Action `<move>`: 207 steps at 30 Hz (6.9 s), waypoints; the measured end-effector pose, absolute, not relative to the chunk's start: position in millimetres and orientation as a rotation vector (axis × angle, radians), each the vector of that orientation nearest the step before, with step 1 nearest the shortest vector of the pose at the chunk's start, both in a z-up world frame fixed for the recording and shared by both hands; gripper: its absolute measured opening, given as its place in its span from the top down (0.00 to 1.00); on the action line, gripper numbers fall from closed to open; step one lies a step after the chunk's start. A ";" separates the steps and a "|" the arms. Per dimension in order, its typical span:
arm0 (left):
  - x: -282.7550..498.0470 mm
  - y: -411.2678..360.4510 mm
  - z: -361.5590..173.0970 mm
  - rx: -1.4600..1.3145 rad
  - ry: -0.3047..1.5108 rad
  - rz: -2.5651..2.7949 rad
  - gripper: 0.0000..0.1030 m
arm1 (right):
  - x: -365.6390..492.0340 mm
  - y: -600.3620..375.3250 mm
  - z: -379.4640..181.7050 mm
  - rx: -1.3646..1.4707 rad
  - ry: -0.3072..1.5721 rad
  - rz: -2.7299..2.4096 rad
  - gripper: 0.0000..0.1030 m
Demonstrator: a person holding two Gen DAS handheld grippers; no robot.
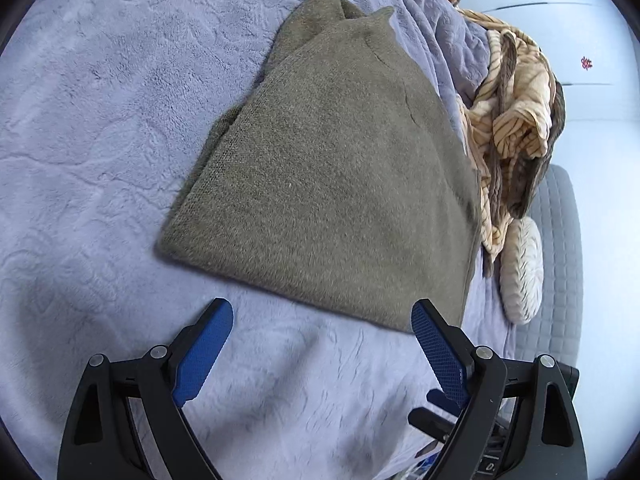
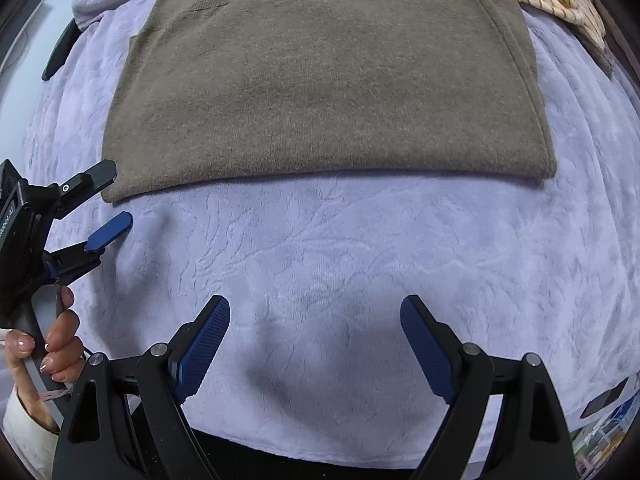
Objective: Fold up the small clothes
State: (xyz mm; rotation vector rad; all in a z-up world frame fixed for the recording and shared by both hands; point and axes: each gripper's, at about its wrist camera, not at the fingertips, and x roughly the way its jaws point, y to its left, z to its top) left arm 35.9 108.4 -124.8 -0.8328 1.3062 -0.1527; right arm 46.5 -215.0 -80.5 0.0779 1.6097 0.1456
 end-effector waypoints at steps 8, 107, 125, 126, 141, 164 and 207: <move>43.2 108.4 -135.0 -0.946 1.230 -0.155 0.12 | 108.9 -197.4 -93.5 0.019 1.514 0.157 0.13; 86.5 -199.5 -42.8 0.335 0.923 -0.426 0.83 | 278.0 -280.9 7.4 0.285 1.381 0.722 0.87; 60.4 -237.9 -109.2 0.429 1.107 -0.522 0.62 | 223.2 -449.8 -135.4 0.760 1.385 0.407 0.80; 57.9 -231.2 -107.1 0.416 1.108 -0.512 0.47 | 222.0 -450.3 -131.4 0.746 1.388 0.395 0.77; 48.0 -168.1 -98.1 0.403 1.169 -0.400 0.43 | 115.5 -431.8 -62.6 0.426 1.299 0.369 0.52; 31.2 -68.1 -111.8 -0.022 1.335 -0.146 0.78 | 95.5 -431.6 -126.3 0.638 1.397 0.246 0.91; 87.3 -73.4 -81.7 0.006 1.290 -0.203 0.36 | 173.7 -436.4 -59.1 0.467 1.268 0.169 0.72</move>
